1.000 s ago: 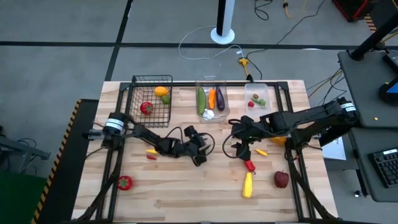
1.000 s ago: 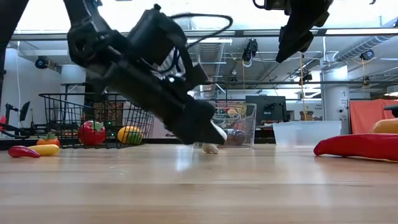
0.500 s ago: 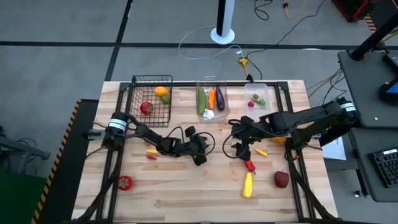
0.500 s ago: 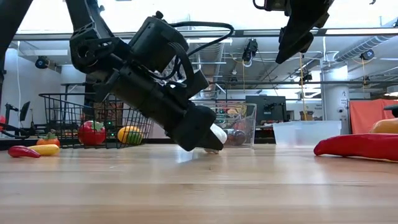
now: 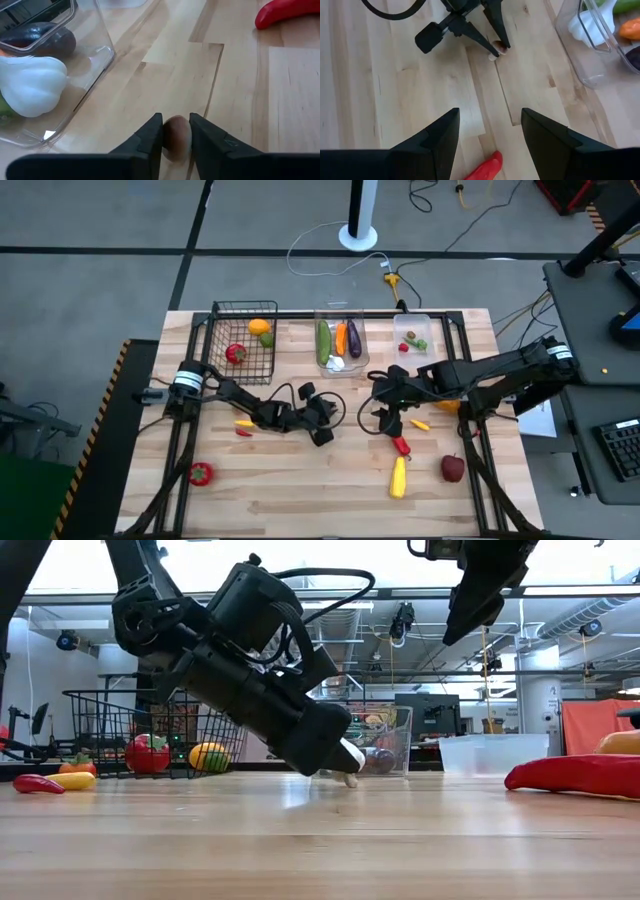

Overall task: Sort produce into baskets
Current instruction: Put the brown mushroom into the right transparent bin

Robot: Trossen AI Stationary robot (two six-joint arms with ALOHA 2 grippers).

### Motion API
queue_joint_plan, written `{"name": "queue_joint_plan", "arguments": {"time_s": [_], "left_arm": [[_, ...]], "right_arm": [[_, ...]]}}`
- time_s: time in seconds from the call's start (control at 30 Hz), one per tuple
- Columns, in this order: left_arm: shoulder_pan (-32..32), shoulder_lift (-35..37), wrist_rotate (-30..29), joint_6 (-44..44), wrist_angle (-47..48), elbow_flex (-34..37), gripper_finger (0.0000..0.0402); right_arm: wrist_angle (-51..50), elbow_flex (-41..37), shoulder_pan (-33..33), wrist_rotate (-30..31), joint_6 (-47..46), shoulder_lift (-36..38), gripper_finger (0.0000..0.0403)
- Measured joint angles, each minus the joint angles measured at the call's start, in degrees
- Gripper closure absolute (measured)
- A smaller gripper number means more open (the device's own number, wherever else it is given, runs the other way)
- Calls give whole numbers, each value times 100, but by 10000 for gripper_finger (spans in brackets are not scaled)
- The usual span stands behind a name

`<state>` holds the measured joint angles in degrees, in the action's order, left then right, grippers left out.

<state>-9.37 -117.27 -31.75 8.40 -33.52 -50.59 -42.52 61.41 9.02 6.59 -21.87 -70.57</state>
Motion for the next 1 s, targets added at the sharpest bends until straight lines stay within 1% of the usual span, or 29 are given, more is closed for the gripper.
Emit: {"name": "queue_joint_plan", "arguments": {"time_s": [0.27,0.37,0.43,0.53,0.63,0.73,0.83,0.97,1.0], "left_arm": [[-17,90,62,-20,37,20,349],[-53,305,77,-47,35,26,351],[-74,549,79,-85,-22,50,351],[-87,1019,250,-129,-122,165,352],[-107,1554,405,-162,-475,372,352],[-107,2127,661,6,-791,659,352],[-112,2607,710,315,-895,901,352],[-114,2994,693,822,-1139,1165,352],[-114,3034,693,951,-1191,1200,352]], "right_arm": [[4,-40,23,64,-4,0,197],[120,-93,61,147,73,0,197],[448,-188,133,219,294,0,197],[1212,-452,280,373,716,0,197],[2126,-810,470,670,1252,-2,197],[3076,-1230,720,1161,1872,-2,197],[4259,-1705,978,1783,2522,-4,197],[6077,-2262,1271,2592,3359,-14,197],[6582,-2376,1316,2696,3584,-53,197]]}}
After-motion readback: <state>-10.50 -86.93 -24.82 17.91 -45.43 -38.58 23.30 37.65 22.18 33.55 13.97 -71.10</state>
